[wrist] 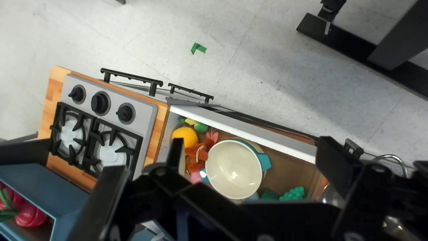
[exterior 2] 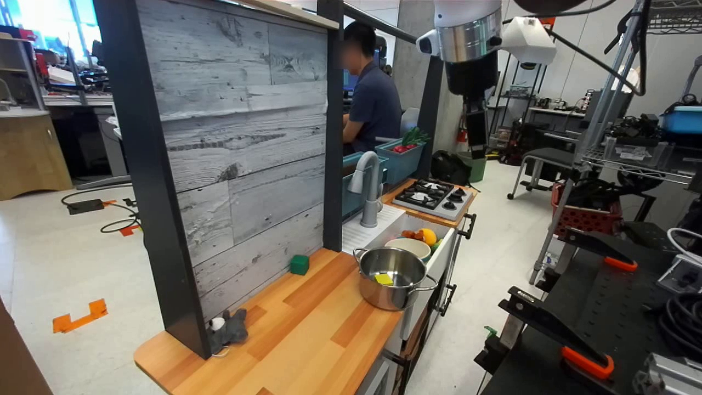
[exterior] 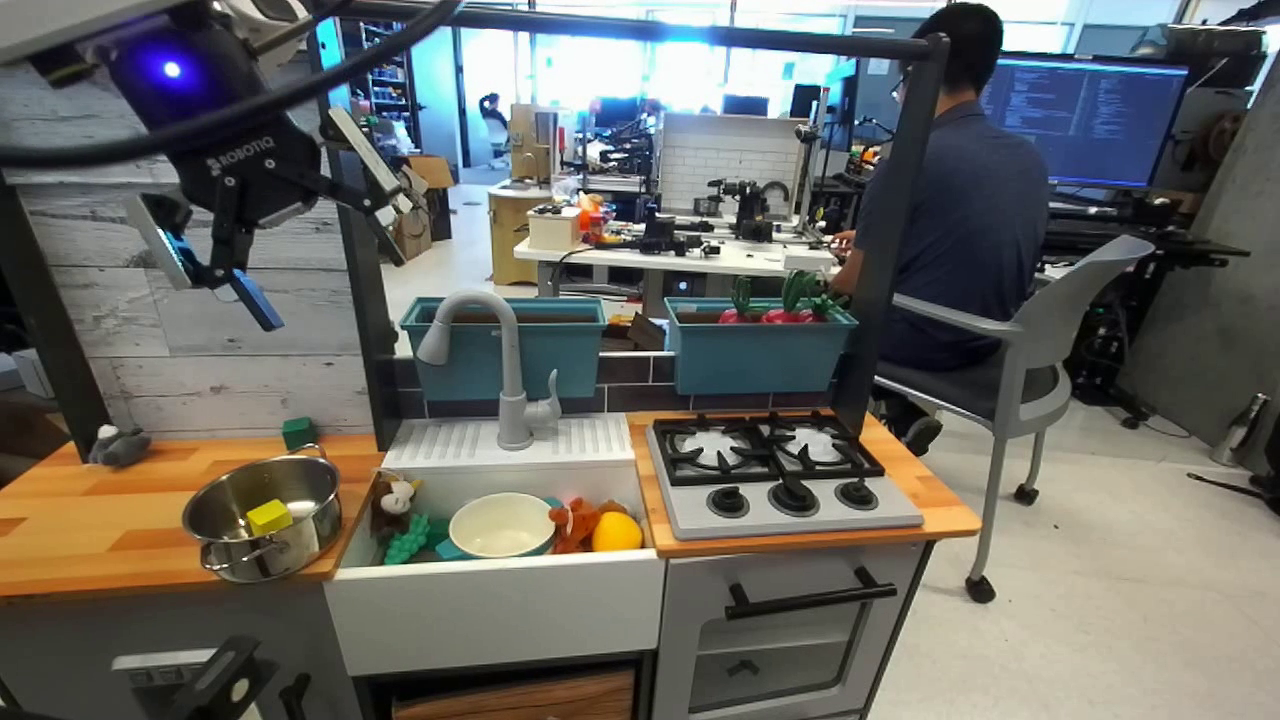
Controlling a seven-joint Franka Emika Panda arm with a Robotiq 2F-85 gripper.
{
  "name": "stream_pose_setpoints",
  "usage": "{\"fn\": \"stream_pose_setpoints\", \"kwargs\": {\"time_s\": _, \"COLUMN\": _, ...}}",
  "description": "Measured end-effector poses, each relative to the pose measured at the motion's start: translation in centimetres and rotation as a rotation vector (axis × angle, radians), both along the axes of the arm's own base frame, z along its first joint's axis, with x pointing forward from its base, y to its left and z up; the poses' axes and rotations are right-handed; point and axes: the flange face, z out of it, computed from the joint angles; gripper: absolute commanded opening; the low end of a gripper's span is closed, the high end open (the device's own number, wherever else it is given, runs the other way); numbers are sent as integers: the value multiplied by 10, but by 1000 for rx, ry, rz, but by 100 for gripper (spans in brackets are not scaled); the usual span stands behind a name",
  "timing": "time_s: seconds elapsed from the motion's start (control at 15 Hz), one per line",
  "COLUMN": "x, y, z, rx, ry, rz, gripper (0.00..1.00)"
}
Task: Move the pot
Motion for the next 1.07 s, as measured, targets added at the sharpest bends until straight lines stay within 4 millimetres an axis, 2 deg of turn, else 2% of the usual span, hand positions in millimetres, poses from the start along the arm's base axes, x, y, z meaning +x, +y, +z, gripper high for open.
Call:
{"fn": "stream_pose_setpoints", "kwargs": {"time_s": 0.6, "x": -1, "y": -9, "z": -13, "rx": 149, "ry": -179, "rz": -82, "gripper": 100}}
{"fn": "stream_pose_setpoints", "kwargs": {"time_s": 0.87, "x": -5, "y": -13, "z": -26, "rx": 132, "ry": -29, "rz": -5, "gripper": 100}}
{"fn": "stream_pose_setpoints", "kwargs": {"time_s": 1.07, "x": 0, "y": -16, "z": -36, "rx": 109, "ry": 112, "rz": 50, "gripper": 100}}
